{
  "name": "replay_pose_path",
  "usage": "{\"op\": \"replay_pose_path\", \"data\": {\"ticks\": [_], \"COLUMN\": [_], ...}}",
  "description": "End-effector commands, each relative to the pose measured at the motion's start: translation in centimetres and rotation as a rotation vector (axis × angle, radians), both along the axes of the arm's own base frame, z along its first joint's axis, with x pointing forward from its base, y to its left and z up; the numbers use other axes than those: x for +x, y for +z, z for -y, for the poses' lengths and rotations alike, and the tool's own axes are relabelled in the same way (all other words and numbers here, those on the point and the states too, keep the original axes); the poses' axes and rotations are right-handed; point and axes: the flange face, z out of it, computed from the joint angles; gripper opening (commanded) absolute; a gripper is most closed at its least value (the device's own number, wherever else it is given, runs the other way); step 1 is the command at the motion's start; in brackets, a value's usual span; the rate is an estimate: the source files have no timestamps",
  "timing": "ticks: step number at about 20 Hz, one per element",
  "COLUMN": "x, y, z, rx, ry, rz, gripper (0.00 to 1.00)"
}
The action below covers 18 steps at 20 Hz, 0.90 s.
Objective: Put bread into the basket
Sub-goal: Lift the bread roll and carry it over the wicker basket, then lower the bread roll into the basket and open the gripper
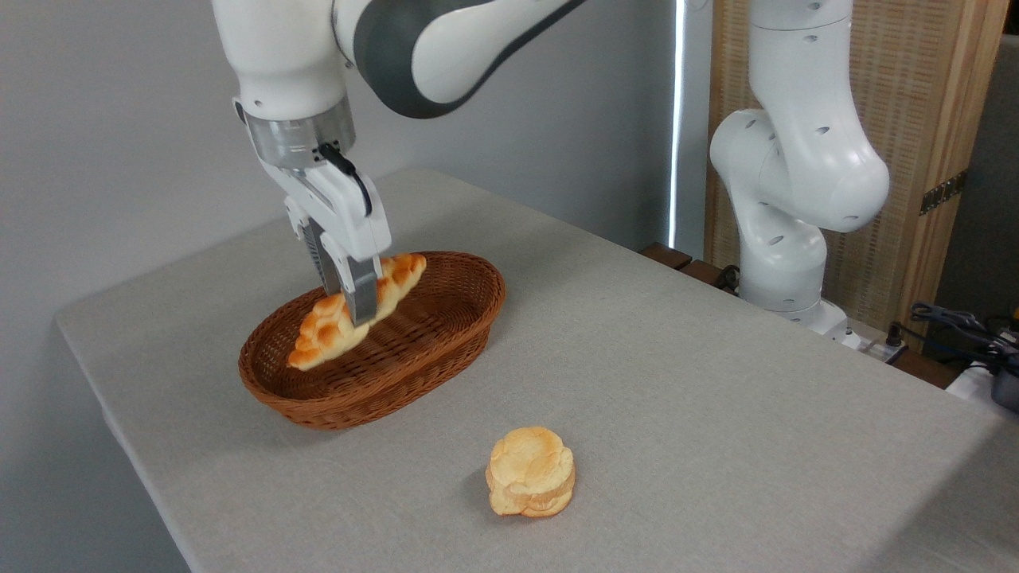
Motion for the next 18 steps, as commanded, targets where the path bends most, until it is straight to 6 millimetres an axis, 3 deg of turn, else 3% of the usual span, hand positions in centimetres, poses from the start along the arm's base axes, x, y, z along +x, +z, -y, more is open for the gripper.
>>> {"op": "replay_pose_path", "data": {"ticks": [1, 14, 16, 18], "x": [-0.5, -0.1, 0.1, 0.5], "y": [0.6, 0.3, 0.4, 0.8], "z": [1.4, 0.2, -0.5, -3.1], "rx": [-0.001, 0.024, 0.031, 0.037], "ry": [0.001, 0.003, 0.013, 0.055], "rz": [-0.013, -0.011, -0.008, 0.002], "gripper": [1.00, 1.00, 1.00, 1.00]}}
